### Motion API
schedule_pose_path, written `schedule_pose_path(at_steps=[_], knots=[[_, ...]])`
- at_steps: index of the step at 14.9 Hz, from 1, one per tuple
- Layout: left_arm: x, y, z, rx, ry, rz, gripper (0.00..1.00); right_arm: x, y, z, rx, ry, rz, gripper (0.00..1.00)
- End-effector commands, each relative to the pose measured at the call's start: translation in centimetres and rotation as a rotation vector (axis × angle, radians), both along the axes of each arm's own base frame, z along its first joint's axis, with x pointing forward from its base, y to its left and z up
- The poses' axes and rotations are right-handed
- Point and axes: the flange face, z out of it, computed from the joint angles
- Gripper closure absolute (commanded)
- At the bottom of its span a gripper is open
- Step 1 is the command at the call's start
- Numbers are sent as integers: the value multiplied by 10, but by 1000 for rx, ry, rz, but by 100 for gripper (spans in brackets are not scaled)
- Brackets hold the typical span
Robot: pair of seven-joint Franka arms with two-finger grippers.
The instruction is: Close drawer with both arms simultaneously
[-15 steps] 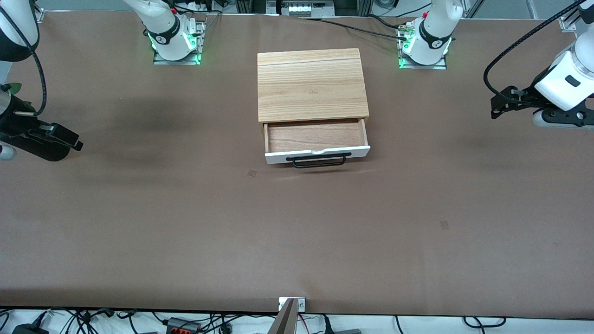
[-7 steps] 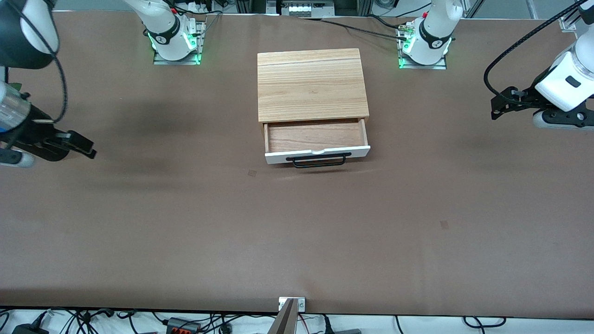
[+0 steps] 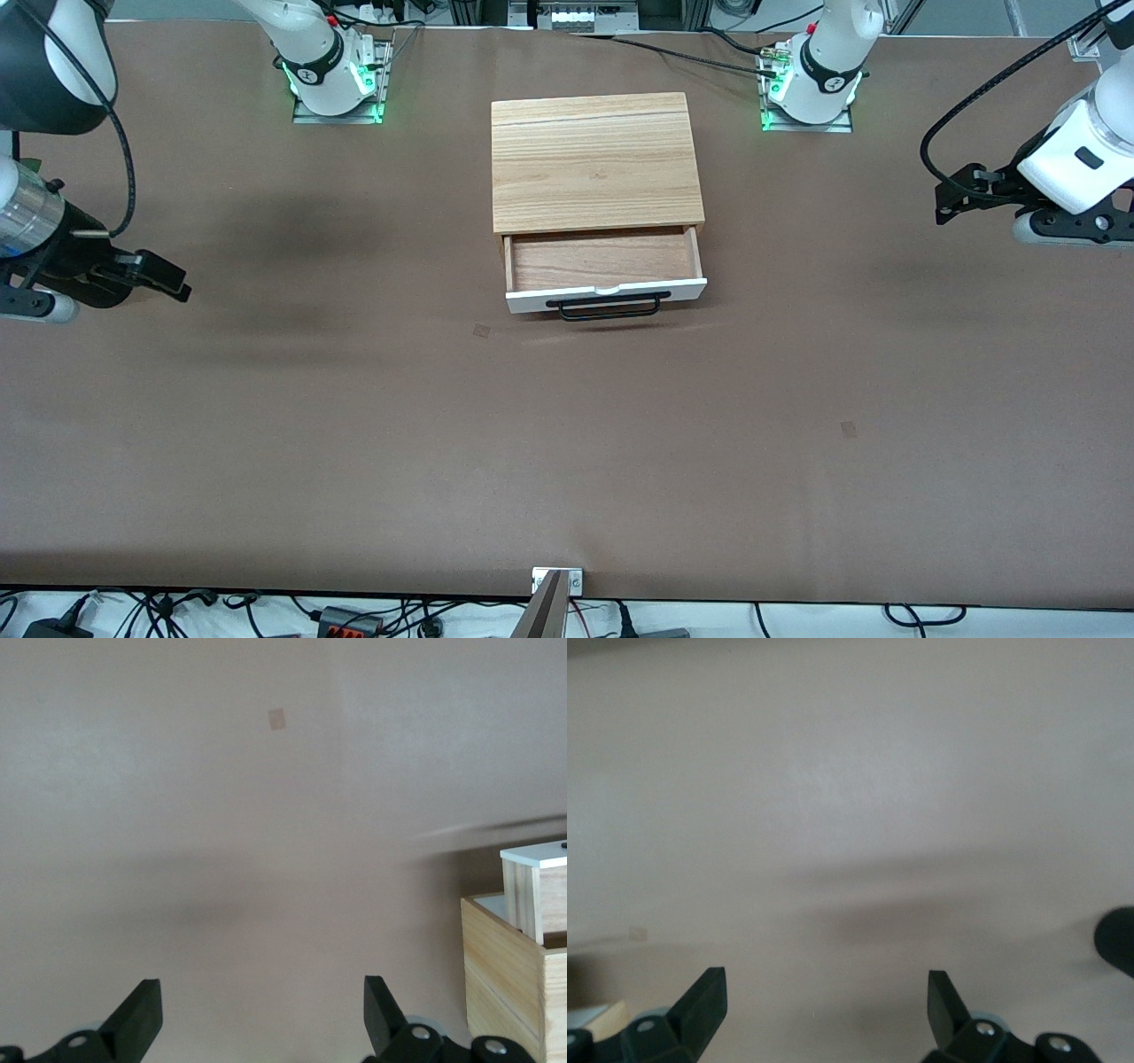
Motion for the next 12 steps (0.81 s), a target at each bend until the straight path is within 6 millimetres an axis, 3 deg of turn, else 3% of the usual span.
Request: schedule_pose_path(at_steps=[1,4,5,6,9,12], knots=[[9,-3,1,-15,21,11,0,-14,-9,19,-11,10,-3,0],[15,-7,-6,-33,30,3,0,-12,-7,16,-11,5,-2,0],[21,-8,-7,-48,28,-1,0,-4,-3,6,-6,6,3,0],[31,-9,-2,-68,12,1,0,2,9,-5,-3,5,20,0],[51,-15,-13,-97,18,-3,0,11,33,-23,6,16,53,0],[66,-35,-23,-232,-17,0,0,32,80,-51,64,10,80,0]])
